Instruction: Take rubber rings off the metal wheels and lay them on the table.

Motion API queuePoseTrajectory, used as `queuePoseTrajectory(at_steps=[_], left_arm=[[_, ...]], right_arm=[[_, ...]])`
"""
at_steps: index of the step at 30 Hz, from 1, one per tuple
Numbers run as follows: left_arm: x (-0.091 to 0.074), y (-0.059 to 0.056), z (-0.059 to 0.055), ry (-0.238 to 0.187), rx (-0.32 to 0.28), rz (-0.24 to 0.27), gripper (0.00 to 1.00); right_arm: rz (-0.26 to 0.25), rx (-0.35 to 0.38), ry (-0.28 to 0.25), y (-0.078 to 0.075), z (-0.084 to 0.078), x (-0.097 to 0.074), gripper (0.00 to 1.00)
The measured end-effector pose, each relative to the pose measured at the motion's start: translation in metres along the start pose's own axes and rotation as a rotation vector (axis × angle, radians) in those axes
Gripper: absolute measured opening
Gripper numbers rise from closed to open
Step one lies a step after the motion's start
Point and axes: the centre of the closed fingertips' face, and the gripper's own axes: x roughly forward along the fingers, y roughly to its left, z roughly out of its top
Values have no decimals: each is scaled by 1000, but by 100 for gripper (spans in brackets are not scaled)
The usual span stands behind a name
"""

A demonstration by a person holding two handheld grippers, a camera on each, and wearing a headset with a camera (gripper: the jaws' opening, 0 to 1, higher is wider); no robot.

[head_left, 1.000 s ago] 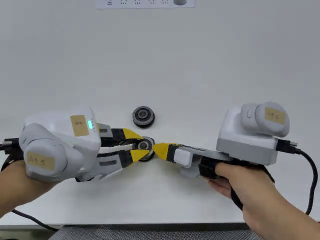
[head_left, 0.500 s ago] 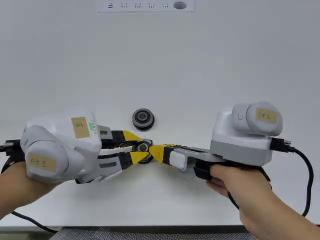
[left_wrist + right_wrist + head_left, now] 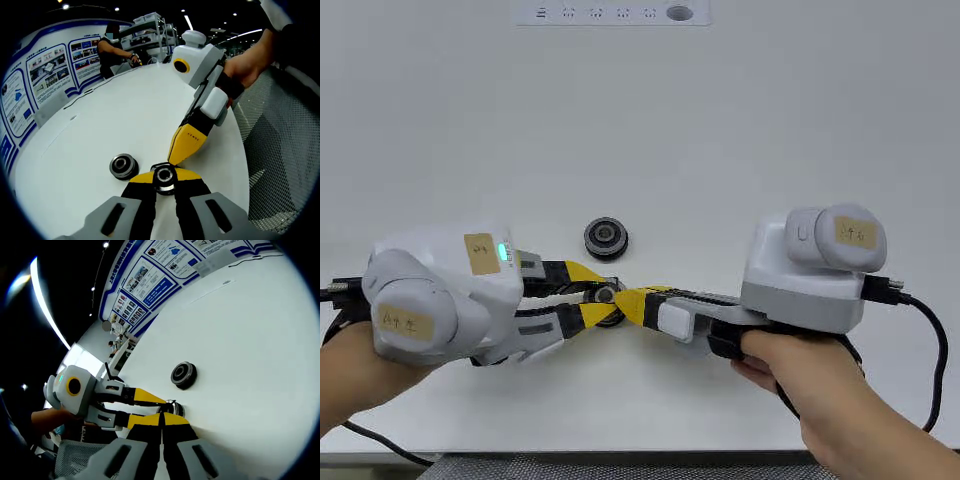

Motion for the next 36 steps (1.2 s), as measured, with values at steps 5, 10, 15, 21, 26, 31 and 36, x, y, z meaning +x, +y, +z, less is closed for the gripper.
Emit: queuePoseTrajectory(at_steps=[5,10,15,21,26,31,36], left_arm=[[0,0,0,0,0,-1,13],[0,0,0,0,0,0,13],[0,0,1,3,8,4,14],[0,0,1,1,-5,16,14],[0,0,2,15,16,10,14],[0,1,2,20,14,11,14],[0,0,3,26,21,8,14]], right_arm=[[20,-3,3,5,0,0,1],[30,-1,2,8,-1,-2,1],[27,90,-9,8,-1,-3,1],[12,119,-10,5,-1,-4,1],[5,120,-7,4,-1,-3,1],[-2,125,-8,2,-1,-3,1],[-9,132,-11,0,-1,-3,1]])
